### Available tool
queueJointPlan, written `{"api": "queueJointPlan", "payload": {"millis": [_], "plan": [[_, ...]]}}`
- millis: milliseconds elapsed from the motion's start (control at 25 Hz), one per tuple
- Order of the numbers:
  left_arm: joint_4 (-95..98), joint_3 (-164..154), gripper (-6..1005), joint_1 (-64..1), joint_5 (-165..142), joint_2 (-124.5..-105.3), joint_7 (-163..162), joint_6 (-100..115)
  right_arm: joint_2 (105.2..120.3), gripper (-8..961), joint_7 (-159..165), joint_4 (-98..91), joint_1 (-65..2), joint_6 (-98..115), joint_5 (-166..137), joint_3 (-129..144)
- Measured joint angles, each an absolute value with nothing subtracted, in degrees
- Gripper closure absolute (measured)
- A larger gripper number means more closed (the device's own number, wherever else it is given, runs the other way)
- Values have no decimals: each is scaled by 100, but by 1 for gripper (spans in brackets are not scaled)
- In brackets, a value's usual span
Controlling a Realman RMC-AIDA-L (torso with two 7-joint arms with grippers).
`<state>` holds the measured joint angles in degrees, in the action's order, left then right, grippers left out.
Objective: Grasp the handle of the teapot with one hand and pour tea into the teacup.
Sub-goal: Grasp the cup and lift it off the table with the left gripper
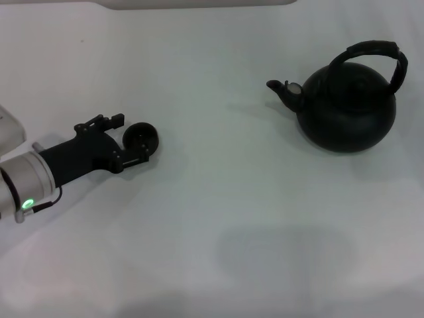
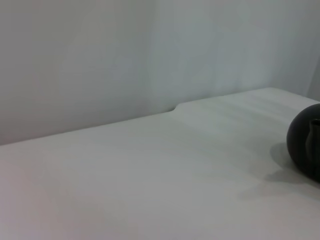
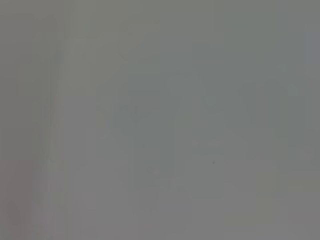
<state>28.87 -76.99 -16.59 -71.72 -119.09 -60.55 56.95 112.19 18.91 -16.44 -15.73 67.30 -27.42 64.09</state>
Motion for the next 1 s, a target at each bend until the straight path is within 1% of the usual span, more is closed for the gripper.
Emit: {"api": "queueJointPlan", "payload": {"millis": [1000], "plan": [[2940,-8079,124,-1811,-7225,-11902,-6320,5414,11220,326,1880,-1656,-1538,6732,-2740,6407]]}}
